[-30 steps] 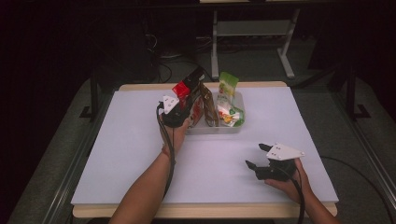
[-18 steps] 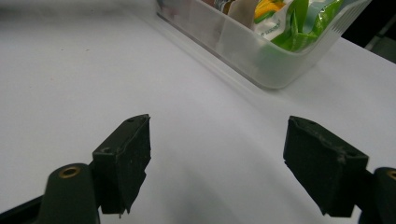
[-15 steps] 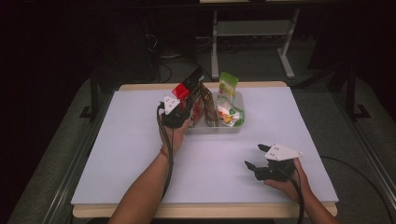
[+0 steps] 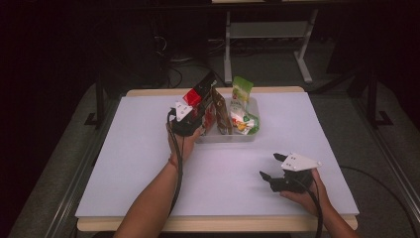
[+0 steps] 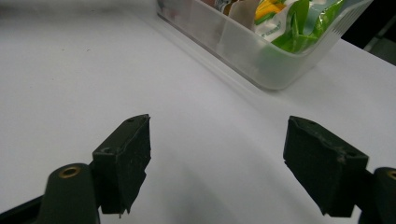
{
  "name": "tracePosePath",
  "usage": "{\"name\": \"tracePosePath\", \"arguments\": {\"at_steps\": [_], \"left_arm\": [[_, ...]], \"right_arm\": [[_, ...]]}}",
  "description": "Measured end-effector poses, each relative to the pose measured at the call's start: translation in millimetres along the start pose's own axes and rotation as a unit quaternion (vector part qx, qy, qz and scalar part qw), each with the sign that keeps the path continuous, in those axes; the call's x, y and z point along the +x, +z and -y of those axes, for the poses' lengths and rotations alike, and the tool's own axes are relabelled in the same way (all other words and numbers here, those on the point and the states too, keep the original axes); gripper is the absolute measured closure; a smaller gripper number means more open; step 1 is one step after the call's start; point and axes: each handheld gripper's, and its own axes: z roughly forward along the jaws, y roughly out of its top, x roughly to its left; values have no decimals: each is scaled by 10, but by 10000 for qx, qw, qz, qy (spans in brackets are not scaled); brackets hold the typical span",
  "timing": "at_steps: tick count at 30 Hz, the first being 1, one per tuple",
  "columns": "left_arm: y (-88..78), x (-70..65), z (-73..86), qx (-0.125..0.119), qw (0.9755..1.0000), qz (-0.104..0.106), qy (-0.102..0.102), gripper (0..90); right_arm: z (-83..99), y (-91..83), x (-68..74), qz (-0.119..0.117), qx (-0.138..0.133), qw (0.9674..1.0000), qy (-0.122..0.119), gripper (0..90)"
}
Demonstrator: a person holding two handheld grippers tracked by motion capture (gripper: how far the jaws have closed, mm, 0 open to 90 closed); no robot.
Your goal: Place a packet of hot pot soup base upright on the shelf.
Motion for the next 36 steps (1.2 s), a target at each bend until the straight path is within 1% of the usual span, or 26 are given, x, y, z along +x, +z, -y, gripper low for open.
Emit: {"name": "tracePosePath", "arguments": {"at_steps": [9, 11, 15, 20, 23, 26, 30, 32, 35, 36], "left_arm": [[-10, 20, -34, 137, 9998, 116, 33, 715], [-13, 27, -40, 152, 9997, 172, 31, 709], [-16, 37, -54, 195, 9995, 222, 101, 698], [-41, 52, -93, 258, 9991, 305, 128, 669], [-81, 66, -141, 216, 9990, 356, 152, 659], [-115, 72, -165, 267, 9986, 397, 233, 647], [-179, 90, -186, 253, 9983, 458, 264, 636], [-221, 95, -201, 237, 9981, 461, 347, 626], [-273, 105, -209, 267, 9974, 551, 387, 599], [-290, 104, -213, 269, 9972, 553, 432, 593]], "right_arm": [[0, 6, 4, -5, 25, 10000, 1, 226], [1, 4, 2, 3, 17, 10000, -2, 226], [2, 0, 1, 10, 21, 10000, -5, 227], [1, -1, 7, 25, 31, 10000, -15, 227], [-2, 3, 18, 44, 63, 10000, -63, 227], [-6, 8, 30, 42, 76, 9999, -96, 227], [-9, 5, 35, 41, 74, 9999, -107, 227], [-8, 5, 37, 36, 87, 9999, -95, 228], [-7, 3, 47, 18, 117, 9998, -136, 229], [-8, 2, 48, 18, 123, 9998, -145, 229]]}}
